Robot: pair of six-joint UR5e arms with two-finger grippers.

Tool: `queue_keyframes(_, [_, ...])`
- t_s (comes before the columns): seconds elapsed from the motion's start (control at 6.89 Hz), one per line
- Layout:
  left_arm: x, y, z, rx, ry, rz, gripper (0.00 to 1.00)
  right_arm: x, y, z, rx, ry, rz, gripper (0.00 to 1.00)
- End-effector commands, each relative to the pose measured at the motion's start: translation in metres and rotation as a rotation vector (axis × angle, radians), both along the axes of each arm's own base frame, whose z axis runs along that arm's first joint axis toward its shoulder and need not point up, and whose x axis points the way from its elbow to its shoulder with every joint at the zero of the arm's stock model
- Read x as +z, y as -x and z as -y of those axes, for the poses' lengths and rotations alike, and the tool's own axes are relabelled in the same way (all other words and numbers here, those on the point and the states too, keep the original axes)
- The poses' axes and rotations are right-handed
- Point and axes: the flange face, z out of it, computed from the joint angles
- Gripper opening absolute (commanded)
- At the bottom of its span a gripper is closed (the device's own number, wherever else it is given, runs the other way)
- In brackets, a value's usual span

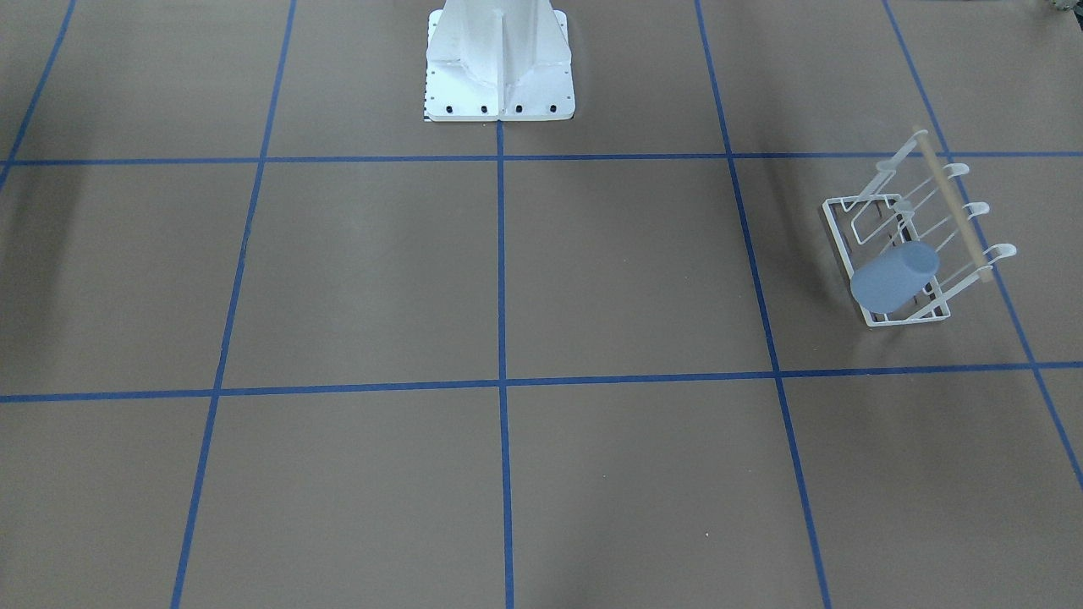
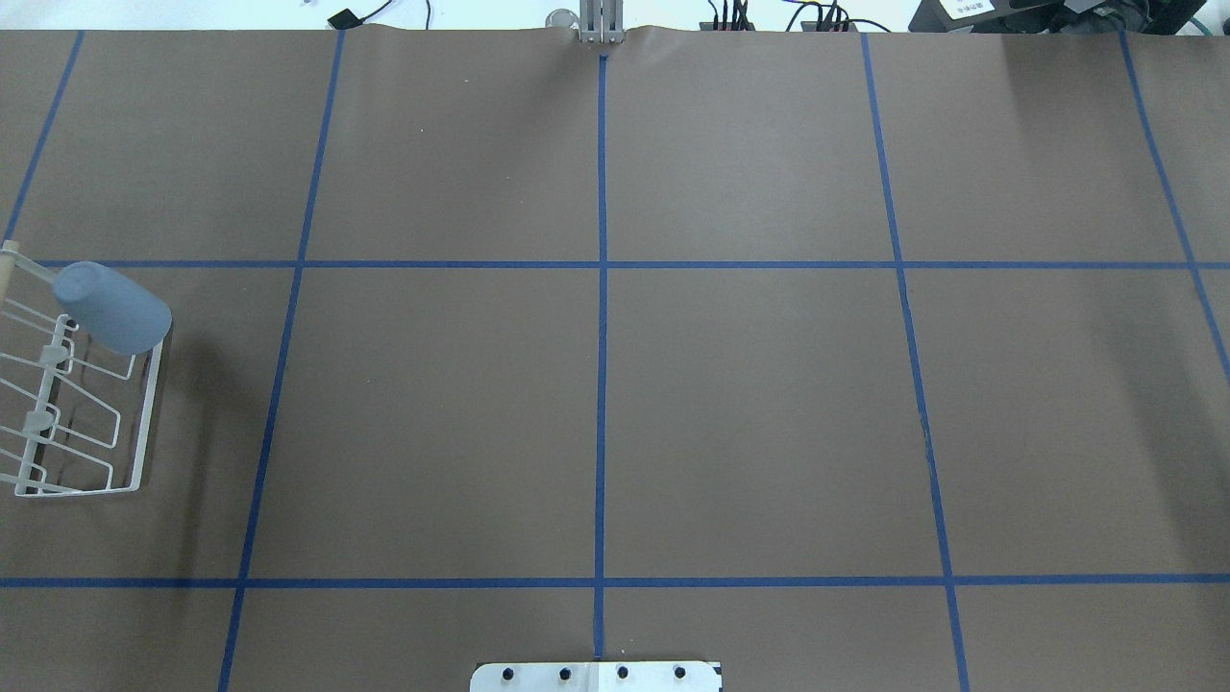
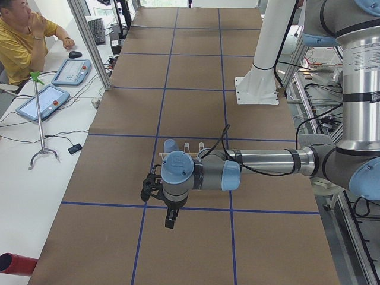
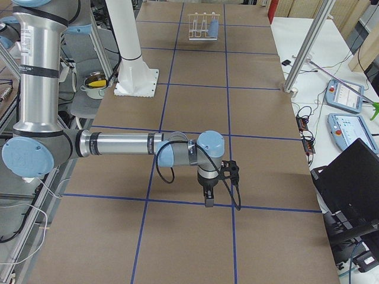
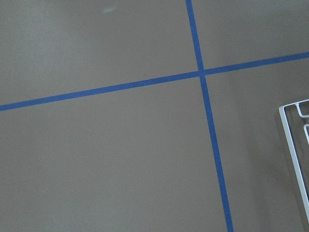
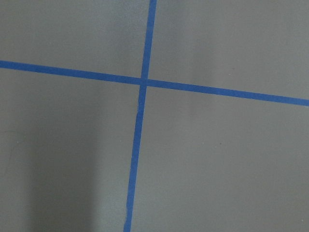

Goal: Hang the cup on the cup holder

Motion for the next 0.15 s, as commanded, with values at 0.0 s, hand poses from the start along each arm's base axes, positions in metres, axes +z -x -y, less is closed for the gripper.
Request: queue_keyframes(0.0, [-0.0004,0.0000,0.0001,0.000,-0.001,0.001,0.99,0.0004,0.0001,-0.0007,0.000,0.001,0.002,1.00])
